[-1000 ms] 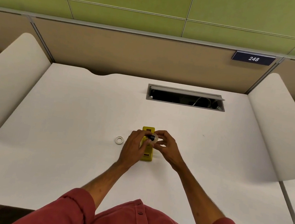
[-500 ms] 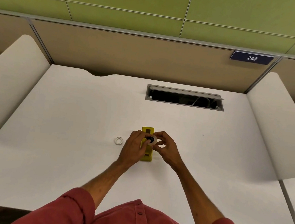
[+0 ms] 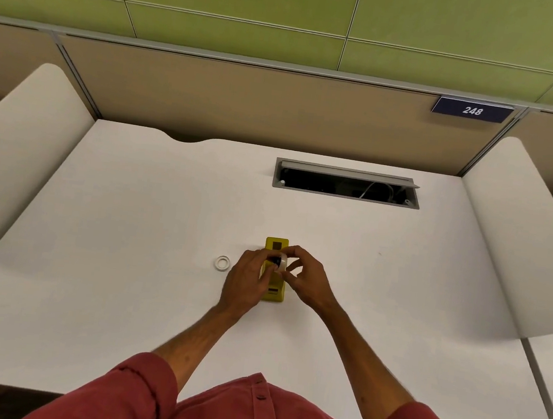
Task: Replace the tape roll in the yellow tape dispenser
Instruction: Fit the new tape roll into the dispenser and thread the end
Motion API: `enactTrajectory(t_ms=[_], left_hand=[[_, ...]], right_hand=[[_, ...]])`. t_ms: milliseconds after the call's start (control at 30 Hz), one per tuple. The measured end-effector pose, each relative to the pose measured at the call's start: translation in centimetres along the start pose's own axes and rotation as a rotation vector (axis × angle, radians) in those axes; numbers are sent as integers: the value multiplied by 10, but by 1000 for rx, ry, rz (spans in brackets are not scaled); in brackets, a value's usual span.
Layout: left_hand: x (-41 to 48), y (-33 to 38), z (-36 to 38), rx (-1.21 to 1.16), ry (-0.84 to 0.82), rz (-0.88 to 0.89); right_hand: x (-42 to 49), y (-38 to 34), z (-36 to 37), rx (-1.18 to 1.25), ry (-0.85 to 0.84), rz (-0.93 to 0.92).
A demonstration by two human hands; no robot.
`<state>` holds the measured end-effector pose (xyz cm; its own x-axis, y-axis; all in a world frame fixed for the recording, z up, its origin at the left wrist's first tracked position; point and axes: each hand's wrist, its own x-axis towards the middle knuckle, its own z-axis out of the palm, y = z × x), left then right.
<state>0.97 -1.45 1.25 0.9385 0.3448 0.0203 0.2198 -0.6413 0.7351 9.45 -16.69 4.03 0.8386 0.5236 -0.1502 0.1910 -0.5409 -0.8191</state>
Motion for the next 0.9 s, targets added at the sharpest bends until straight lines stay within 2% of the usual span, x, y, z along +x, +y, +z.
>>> enactTrajectory(t_ms=[167,500,900], left_hand=[[8,-1,-2,64,10,19],[31,-6,-7,114,-57,-14],[46,-6,-5,147,-65,-42]], right_hand=[[5,-3,0,-152,-9,-13],[25,-8,1,-275,-40,-4],[39,-7,-1,-215,-37,-9]])
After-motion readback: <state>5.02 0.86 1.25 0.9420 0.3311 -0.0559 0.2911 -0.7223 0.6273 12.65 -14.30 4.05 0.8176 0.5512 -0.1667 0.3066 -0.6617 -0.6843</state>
